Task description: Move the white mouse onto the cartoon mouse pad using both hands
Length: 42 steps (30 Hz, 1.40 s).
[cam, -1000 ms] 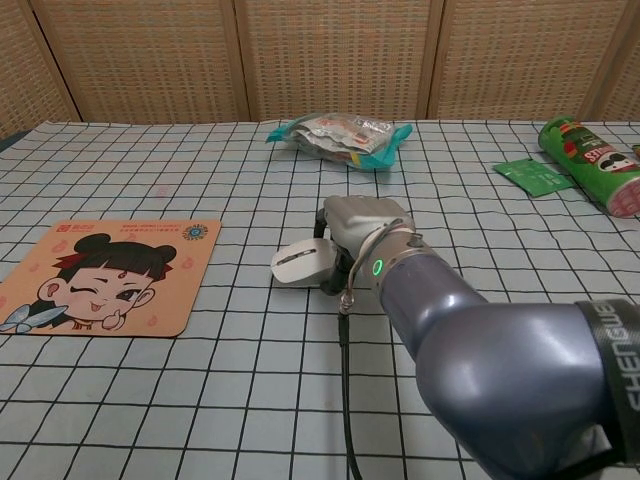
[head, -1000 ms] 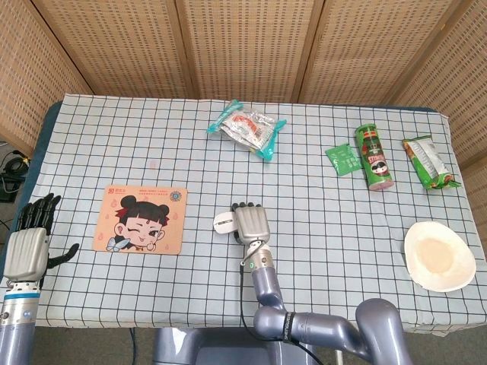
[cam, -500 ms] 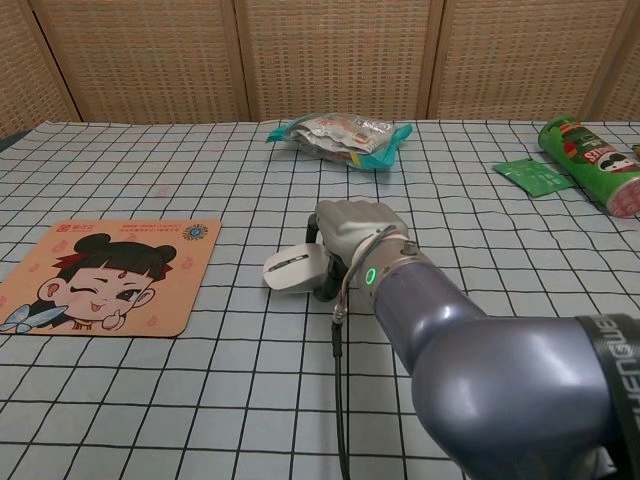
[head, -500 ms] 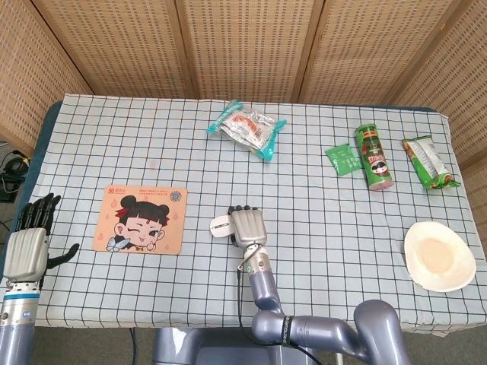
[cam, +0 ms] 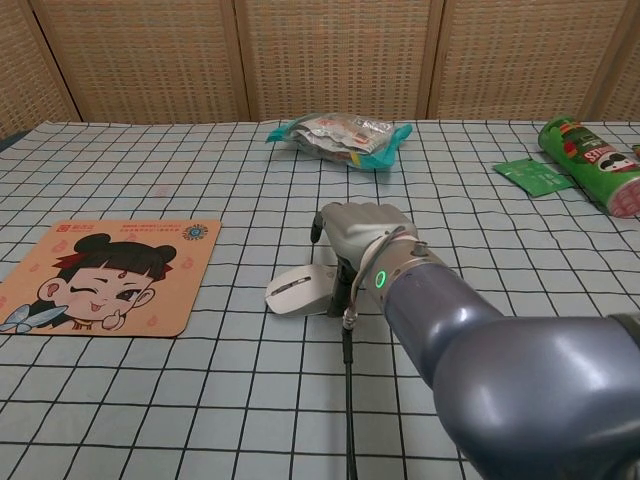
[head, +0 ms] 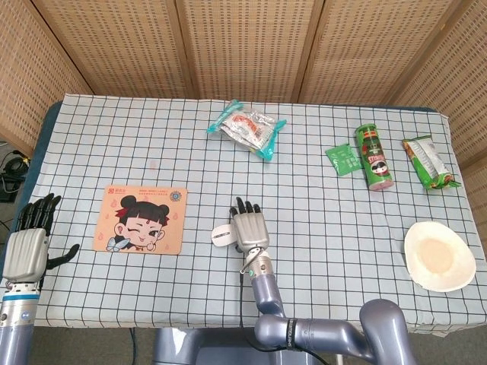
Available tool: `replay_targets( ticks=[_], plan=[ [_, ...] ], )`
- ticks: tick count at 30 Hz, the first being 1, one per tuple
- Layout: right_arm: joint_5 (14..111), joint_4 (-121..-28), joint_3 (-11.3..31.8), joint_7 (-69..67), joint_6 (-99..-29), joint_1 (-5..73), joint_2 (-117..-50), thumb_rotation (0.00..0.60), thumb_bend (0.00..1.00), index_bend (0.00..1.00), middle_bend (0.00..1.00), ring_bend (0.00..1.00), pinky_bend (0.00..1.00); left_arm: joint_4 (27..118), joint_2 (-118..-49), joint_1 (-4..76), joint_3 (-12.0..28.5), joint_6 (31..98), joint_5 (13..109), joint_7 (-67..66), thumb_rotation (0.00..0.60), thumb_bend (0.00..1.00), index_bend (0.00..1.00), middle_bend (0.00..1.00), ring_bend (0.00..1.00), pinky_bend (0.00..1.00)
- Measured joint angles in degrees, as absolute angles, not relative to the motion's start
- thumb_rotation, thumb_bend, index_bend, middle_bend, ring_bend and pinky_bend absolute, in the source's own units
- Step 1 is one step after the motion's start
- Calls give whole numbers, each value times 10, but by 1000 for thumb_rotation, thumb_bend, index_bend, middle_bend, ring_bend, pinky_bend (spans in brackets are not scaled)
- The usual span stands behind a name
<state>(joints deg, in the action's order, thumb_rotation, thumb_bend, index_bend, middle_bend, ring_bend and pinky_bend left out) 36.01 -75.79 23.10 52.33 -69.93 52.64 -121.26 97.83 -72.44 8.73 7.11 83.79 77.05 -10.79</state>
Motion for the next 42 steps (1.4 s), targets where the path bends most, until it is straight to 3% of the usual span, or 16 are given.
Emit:
replay_targets(
  ticks=[6, 12, 27, 35, 42],
  plan=[
    [382, -792, 212, 518, -717, 505, -1179, 600, 205, 231, 37, 26, 69, 979, -725, 87, 68, 838, 773, -109, 600, 225, 0, 0, 0, 0],
    [468, -855, 144, 437, -721, 442, -1081, 600, 178, 200, 0, 0, 6, 981, -727, 87, 66, 838, 774, -117, 600, 225, 0, 0, 0, 0],
    [719, -861, 21, 142, -762, 295, -865, 600, 169, 190, 0, 0, 0, 993, -750, 93, 48, 828, 787, -166, 600, 225, 0, 0, 0, 0],
    [774, -835, -24, 57, -821, 213, -818, 600, 168, 190, 0, 0, 0, 1012, -760, 110, 58, 813, 775, -201, 600, 153, 0, 0, 0, 0],
    [813, -799, -26, -1, -841, 185, -810, 600, 168, 191, 0, 0, 0, 1033, -768, 146, 81, 785, 749, -273, 600, 149, 0, 0, 0, 0]
  ],
)
